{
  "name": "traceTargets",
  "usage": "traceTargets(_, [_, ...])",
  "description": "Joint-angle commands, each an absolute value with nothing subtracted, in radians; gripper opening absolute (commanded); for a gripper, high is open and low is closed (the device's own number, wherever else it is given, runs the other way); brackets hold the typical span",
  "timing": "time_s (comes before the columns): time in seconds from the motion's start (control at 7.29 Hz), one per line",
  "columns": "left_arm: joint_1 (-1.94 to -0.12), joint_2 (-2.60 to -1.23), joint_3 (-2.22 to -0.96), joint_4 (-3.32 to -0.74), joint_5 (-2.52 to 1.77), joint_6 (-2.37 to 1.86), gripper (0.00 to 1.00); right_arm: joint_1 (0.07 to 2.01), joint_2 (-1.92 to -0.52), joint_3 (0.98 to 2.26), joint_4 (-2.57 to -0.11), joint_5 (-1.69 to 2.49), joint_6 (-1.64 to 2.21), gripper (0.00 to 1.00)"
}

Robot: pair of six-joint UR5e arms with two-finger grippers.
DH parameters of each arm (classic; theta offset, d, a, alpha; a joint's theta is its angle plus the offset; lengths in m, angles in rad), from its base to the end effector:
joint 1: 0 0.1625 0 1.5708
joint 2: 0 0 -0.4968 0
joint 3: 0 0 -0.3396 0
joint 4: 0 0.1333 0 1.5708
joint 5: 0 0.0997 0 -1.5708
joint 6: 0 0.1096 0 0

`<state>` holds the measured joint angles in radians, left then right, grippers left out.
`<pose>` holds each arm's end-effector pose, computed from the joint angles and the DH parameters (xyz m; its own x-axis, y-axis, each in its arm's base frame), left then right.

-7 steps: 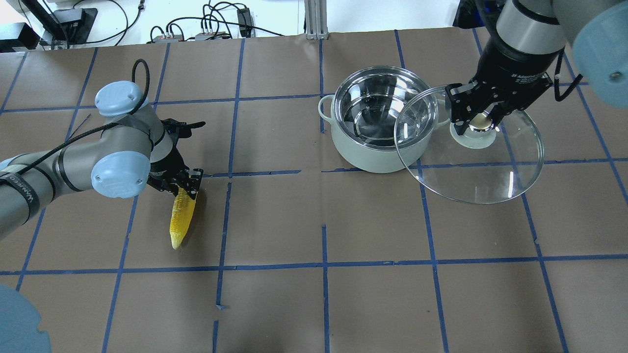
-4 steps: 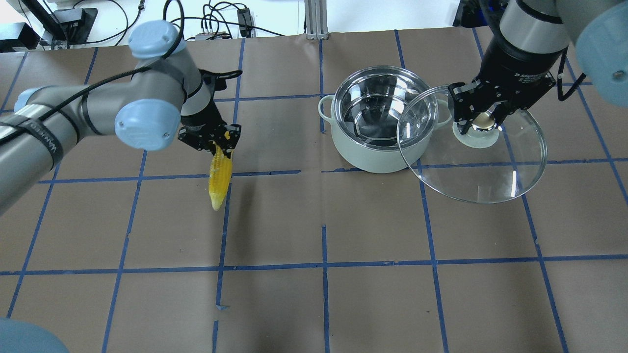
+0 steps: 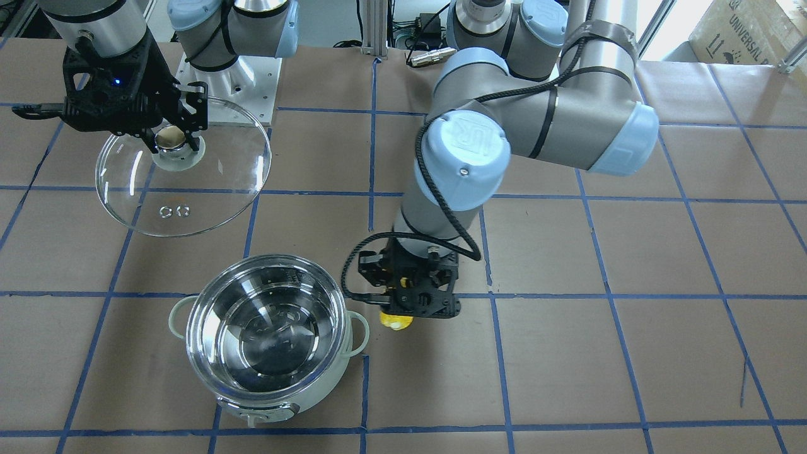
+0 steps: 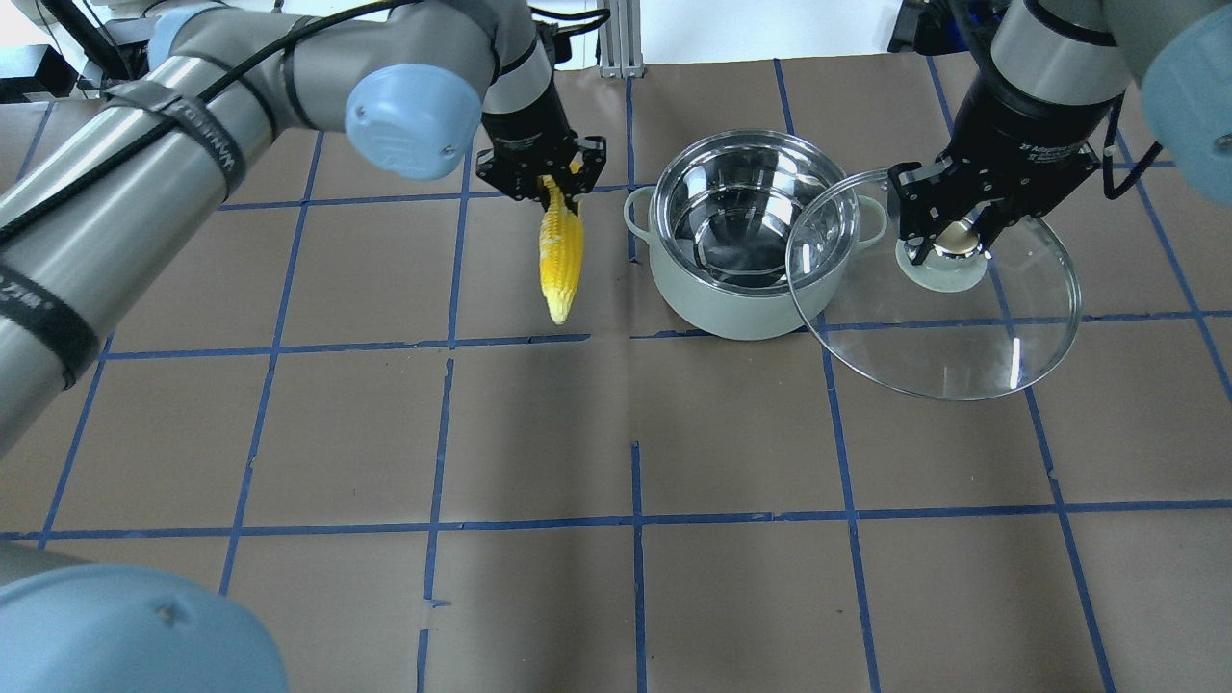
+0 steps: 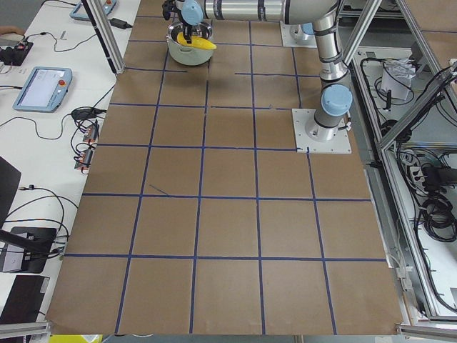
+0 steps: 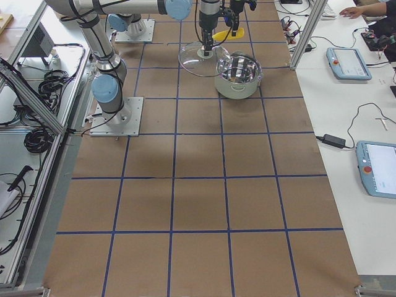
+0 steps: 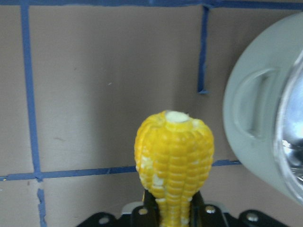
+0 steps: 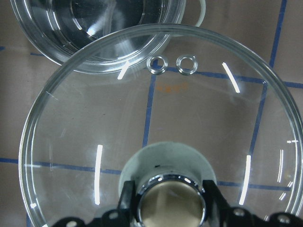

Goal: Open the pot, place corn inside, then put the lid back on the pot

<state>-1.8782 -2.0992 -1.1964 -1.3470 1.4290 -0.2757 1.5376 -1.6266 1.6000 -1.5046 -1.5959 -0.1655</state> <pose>-0.3515 -0.6156 0.4382 -0.9872 0.0384 0.1546 0.0344 0.9990 -0.0287 0.1170 -0.4112 0.5541 -0.9910 -0.1328 0.0182 -0.1319 0.9903 0.0432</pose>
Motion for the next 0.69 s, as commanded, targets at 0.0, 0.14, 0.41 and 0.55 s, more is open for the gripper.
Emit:
traceTargets(0.0, [-1.969,-2.222,-1.028,-1.356,1.425,-0.328,0.09,1.537,-1.637,1.615,-1.506,-1.6,-0.166,0.26])
traceTargets(0.14, [-1.98,-2.256,-0.979,-1.356,1.427,-0.36,0.09,1.536,-1.649,1.629,-1.511,-1.601,-0.166,0.26])
traceTargets(0.41, [-1.986,-2.279,-0.956,-1.35,1.431,-0.364,0.12,1.522,-1.651,1.635,-1.514,-1.601,-0.166,0.27])
traceTargets(0.55, [-1.994,-2.302,-0.95,-1.339,1.433,-0.364,0.12,1.513,-1.651,1.635,-1.514,-1.6,-0.167,0.27])
